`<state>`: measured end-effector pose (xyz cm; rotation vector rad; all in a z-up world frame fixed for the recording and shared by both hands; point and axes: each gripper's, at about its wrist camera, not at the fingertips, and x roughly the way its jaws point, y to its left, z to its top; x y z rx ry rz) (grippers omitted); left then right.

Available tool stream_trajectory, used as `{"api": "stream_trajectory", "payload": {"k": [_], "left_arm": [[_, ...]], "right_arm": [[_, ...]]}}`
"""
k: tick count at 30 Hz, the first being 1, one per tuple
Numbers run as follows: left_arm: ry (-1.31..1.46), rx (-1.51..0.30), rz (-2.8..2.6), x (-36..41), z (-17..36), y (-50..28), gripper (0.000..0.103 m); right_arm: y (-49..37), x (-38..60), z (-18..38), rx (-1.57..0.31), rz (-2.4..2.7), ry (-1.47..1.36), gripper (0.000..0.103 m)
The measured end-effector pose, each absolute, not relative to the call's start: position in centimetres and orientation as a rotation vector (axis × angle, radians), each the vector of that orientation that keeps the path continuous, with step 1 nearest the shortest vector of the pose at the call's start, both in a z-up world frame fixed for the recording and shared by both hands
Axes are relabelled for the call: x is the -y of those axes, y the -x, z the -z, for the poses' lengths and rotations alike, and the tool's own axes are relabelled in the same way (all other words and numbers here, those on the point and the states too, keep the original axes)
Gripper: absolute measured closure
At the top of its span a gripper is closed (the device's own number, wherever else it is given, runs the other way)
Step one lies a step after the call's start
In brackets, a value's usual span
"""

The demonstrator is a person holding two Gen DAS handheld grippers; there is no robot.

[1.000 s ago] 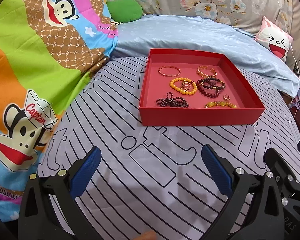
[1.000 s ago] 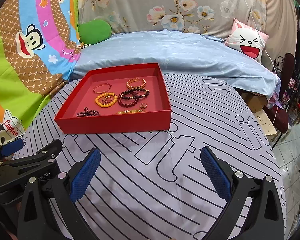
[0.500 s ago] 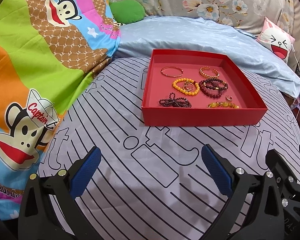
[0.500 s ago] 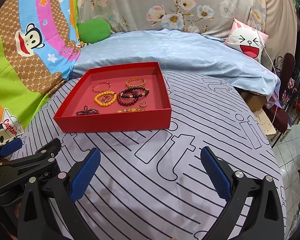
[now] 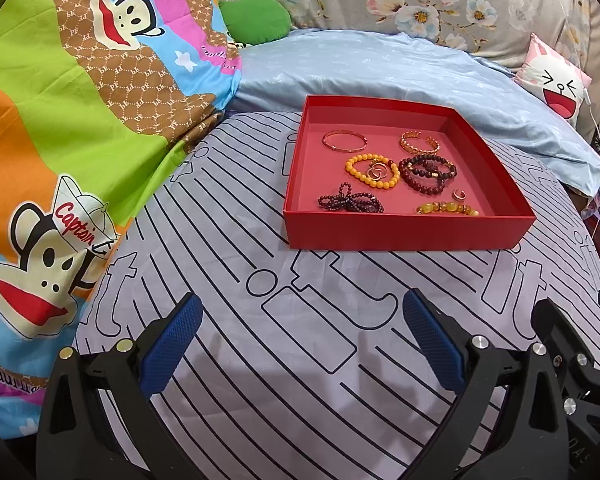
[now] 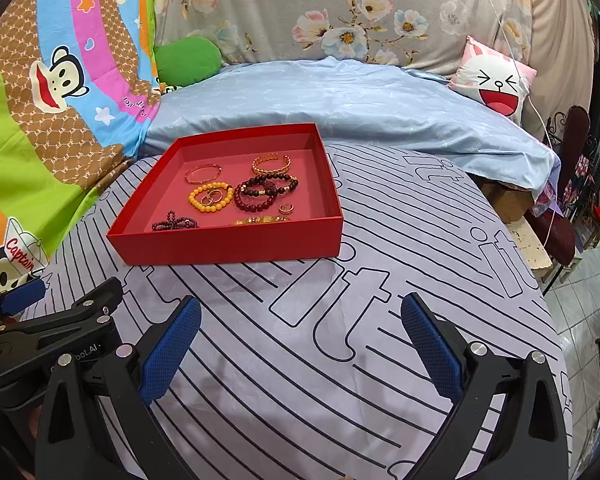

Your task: Organize jewelry

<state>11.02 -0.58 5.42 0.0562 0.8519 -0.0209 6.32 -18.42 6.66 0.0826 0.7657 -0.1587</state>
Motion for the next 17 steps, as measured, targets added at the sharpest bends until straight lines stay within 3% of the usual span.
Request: {"api": "stream_trajectory", "payload": {"k": [17], "left_arm": [[-0.046,-0.857,0.018,0.47,-5.48,-11.11,0.007]], "right_arm": [[-6.06,18.37,-6.32,-0.777,0.158,-0.078,0.006]]}}
